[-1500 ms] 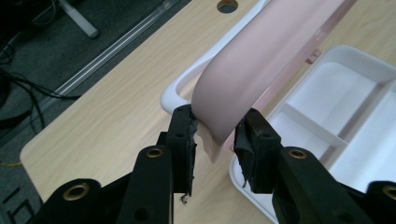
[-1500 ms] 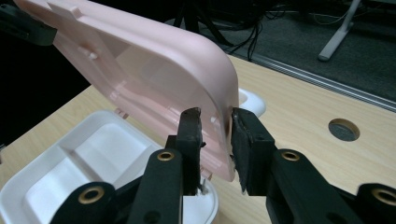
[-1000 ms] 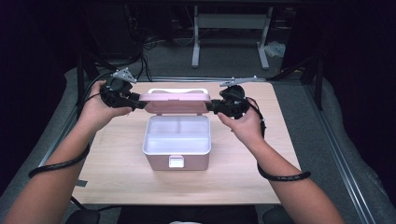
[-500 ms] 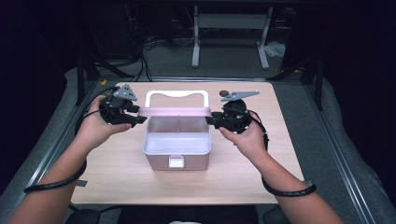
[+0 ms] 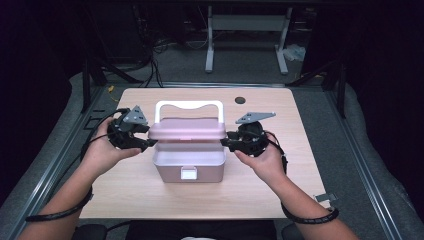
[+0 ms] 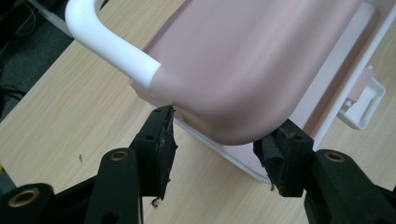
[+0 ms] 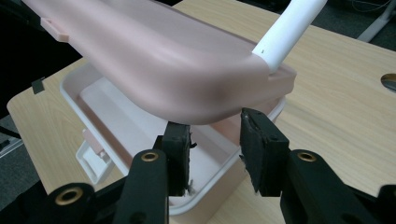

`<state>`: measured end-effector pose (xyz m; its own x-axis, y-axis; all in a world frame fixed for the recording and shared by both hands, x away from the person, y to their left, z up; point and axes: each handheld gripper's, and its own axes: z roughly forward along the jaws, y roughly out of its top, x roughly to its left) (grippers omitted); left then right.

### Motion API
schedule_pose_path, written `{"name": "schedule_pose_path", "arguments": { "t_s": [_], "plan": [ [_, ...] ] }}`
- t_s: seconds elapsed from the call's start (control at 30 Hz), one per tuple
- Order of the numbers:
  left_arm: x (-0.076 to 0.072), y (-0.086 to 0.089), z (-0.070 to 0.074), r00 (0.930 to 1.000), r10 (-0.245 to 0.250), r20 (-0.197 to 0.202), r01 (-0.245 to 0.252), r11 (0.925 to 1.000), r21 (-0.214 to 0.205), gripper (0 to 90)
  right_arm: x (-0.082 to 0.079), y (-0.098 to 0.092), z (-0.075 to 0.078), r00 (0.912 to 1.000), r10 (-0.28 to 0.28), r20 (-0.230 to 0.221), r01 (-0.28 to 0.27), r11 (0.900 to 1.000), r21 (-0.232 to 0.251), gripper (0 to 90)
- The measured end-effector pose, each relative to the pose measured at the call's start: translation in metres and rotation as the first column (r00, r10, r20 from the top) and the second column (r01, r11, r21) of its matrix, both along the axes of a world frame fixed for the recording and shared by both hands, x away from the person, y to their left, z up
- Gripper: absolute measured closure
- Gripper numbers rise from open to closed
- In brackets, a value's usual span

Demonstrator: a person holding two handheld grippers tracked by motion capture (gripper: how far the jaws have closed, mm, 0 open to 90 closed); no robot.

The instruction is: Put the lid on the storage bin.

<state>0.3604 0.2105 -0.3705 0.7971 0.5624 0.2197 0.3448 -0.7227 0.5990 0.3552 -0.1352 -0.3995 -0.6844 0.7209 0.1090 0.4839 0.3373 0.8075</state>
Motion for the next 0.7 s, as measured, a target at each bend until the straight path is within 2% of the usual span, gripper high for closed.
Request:
{"name": "schedule_pose_path", "arguments": {
  "t_s": [0.23,0.53,0.7],
  "plan": [
    [-0.006,0.002,-0.016,0.9998,-0.005,-0.020,0.005,1.0000,-0.004,47.2,-0.007,0.000,-0.016,0.9994,0.014,-0.030,-0.014,0.9999,0.006,63.2],
    [-0.014,0.007,-0.032,0.9992,0.004,-0.040,-0.006,0.9990,-0.045,47.1,-0.021,0.001,-0.023,0.9996,0.027,-0.012,-0.027,0.9989,-0.037,61.9],
    [-0.017,0.008,-0.043,0.9979,-0.005,-0.065,0.002,0.9990,-0.044,47.1,-0.026,-0.003,-0.033,0.9986,0.032,-0.043,-0.034,0.9988,-0.037,60.8]
  ]
}}
